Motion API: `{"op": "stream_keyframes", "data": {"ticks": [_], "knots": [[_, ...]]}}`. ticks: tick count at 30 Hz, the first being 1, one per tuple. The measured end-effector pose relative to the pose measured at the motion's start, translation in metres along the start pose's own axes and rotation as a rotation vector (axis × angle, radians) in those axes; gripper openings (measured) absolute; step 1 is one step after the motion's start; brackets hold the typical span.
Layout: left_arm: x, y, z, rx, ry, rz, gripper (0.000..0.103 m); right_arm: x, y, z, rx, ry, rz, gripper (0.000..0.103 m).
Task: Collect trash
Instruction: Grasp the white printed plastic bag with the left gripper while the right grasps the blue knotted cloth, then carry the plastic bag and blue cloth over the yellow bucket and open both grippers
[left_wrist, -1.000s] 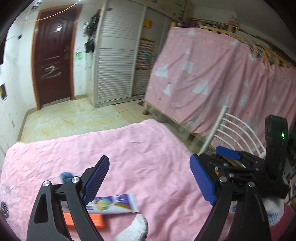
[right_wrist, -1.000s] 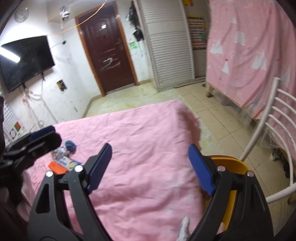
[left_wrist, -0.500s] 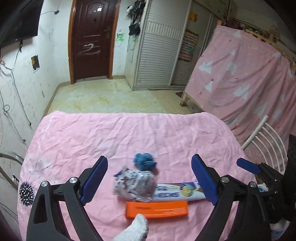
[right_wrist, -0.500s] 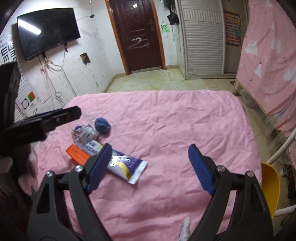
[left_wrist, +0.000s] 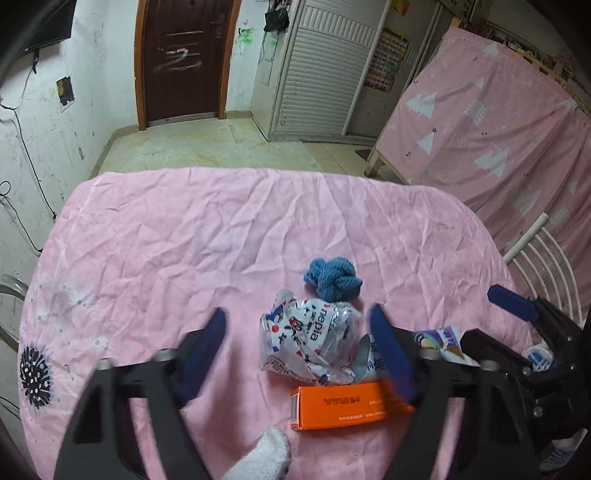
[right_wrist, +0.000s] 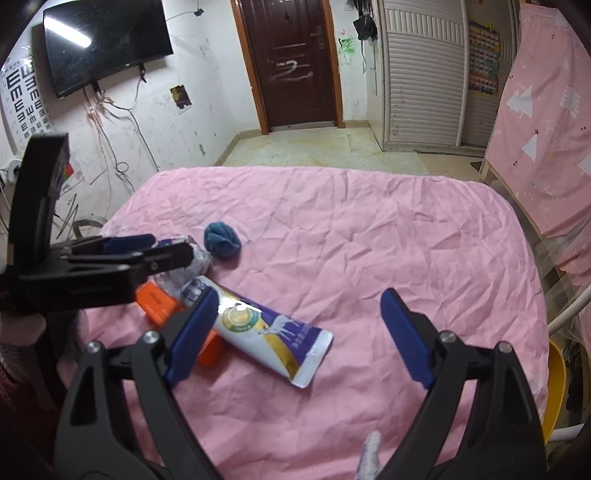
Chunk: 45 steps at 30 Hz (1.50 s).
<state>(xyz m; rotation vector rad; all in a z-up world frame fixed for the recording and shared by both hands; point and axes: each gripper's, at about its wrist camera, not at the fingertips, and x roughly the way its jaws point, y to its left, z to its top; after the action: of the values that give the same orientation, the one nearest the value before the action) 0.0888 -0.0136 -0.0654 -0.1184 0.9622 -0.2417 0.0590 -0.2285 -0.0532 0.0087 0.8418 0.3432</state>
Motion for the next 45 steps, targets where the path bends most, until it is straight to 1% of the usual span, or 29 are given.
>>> {"op": "stream_keyframes", "data": {"ticks": [1,2,3,4,5,8,11,16,21,22,23,25,27,28,29,30,31,32,34,39,45], "knots": [[0.003,0.0,-0.002,0.006,0.013,-0.013,0.038,0.002,0.001,0.001,-0.002,0.005,-0.002,0.085],[0.004,-0.001,-0.003,0.012,0.017,-0.025,0.032,0.004,0.001,0.002,-0.003,0.007,-0.003,0.085],[0.004,-0.003,-0.005,0.023,0.009,-0.031,0.029,0.006,0.003,0.003,-0.004,0.008,-0.003,0.085],[0.003,-0.004,-0.007,0.034,0.0,-0.032,0.02,0.008,0.005,0.005,-0.007,0.009,-0.003,0.085],[0.001,-0.005,-0.008,0.041,-0.008,-0.03,0.017,0.009,0.006,0.007,-0.009,0.01,-0.003,0.085],[-0.007,-0.006,-0.009,0.05,-0.038,-0.02,0.013,0.014,0.013,0.011,-0.025,0.014,0.001,0.085],[-0.019,-0.001,-0.009,0.036,-0.073,-0.011,0.013,0.021,0.022,0.018,-0.048,0.022,0.009,0.085],[-0.044,0.02,-0.004,-0.009,-0.141,0.013,0.013,0.036,0.039,0.029,-0.075,0.03,0.016,0.086],[-0.06,0.039,-0.001,-0.038,-0.179,0.022,0.013,0.054,0.058,0.04,-0.121,0.049,0.005,0.085],[-0.062,0.041,-0.001,-0.042,-0.184,0.024,0.013,0.058,0.064,0.043,-0.136,0.056,0.003,0.082],[-0.063,0.044,0.0,-0.049,-0.19,0.026,0.013,0.062,0.067,0.044,-0.149,0.063,0.0,0.074],[-0.066,0.049,-0.001,-0.056,-0.194,0.023,0.013,0.071,0.076,0.047,-0.179,0.079,-0.013,0.066],[-0.067,0.054,-0.001,-0.064,-0.197,0.019,0.013,0.078,0.08,0.048,-0.197,0.094,-0.019,0.06],[-0.067,0.055,-0.001,-0.068,-0.197,0.016,0.013,0.083,0.083,0.049,-0.208,0.107,-0.02,0.054],[-0.066,0.057,-0.001,-0.07,-0.196,0.014,0.013,0.086,0.084,0.048,-0.214,0.116,-0.02,0.05],[-0.065,0.057,-0.001,-0.071,-0.194,0.014,0.013,0.089,0.085,0.048,-0.222,0.127,-0.025,0.049],[-0.064,0.057,-0.001,-0.071,-0.191,0.014,0.013,0.094,0.088,0.047,-0.237,0.142,-0.035,0.045],[-0.063,0.057,-0.002,-0.071,-0.19,0.013,0.013,0.097,0.089,0.045,-0.244,0.15,-0.04,0.037],[-0.063,0.056,-0.002,-0.071,-0.189,0.013,0.013,0.1,0.088,0.043,-0.245,0.153,-0.035,0.029],[-0.064,0.051,-0.002,-0.065,-0.191,0.011,0.013,0.088,0.083,0.044,-0.237,0.123,-0.049,0.028],[-0.068,0.034,-0.002,-0.039,-0.198,0.008,0.013,0.064,0.072,0.047,-0.201,0.063,-0.048,0.028]]}}
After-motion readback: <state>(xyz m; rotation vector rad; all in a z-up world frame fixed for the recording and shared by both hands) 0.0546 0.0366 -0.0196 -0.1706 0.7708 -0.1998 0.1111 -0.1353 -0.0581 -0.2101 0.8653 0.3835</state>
